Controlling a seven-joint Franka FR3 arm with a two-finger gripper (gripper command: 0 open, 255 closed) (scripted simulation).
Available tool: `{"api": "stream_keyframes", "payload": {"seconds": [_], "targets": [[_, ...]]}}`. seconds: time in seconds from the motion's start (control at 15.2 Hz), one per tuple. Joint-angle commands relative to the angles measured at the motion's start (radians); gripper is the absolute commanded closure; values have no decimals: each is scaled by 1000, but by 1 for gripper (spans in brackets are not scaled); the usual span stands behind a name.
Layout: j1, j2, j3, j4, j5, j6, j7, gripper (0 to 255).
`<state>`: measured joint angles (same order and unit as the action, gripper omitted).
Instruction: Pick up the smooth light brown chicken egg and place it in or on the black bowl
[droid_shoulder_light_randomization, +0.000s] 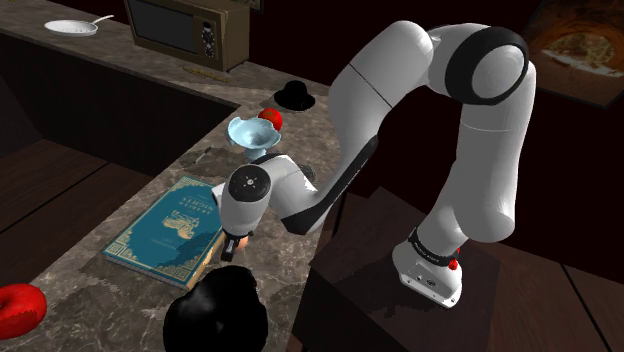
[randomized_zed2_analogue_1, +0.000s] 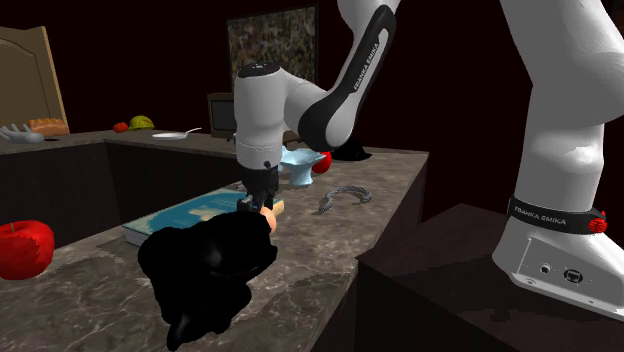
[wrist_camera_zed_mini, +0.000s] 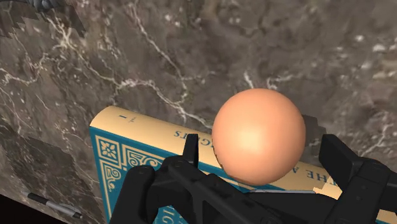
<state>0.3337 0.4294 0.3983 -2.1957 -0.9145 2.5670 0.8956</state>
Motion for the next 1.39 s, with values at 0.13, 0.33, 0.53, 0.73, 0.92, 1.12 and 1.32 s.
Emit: {"api": "stream_keyframes", "payload": {"seconds": [0.13, 0.33, 0.53, 0.73, 0.92, 1.12, 1.32], "targets": [[1, 3, -2, 2, -3, 1, 1, 0], [1, 3, -2, 2, -3, 1, 1, 0], [1, 4, -2, 2, -3, 1, 1, 255], [1, 4, -2, 3, -3, 1, 1, 255], [1, 4, -2, 3, -4, 1, 1, 255], [-10, -21, 13, -5, 25, -10, -23, 255], [-26, -58, 34, -13, 67, -28, -60, 255]]}}
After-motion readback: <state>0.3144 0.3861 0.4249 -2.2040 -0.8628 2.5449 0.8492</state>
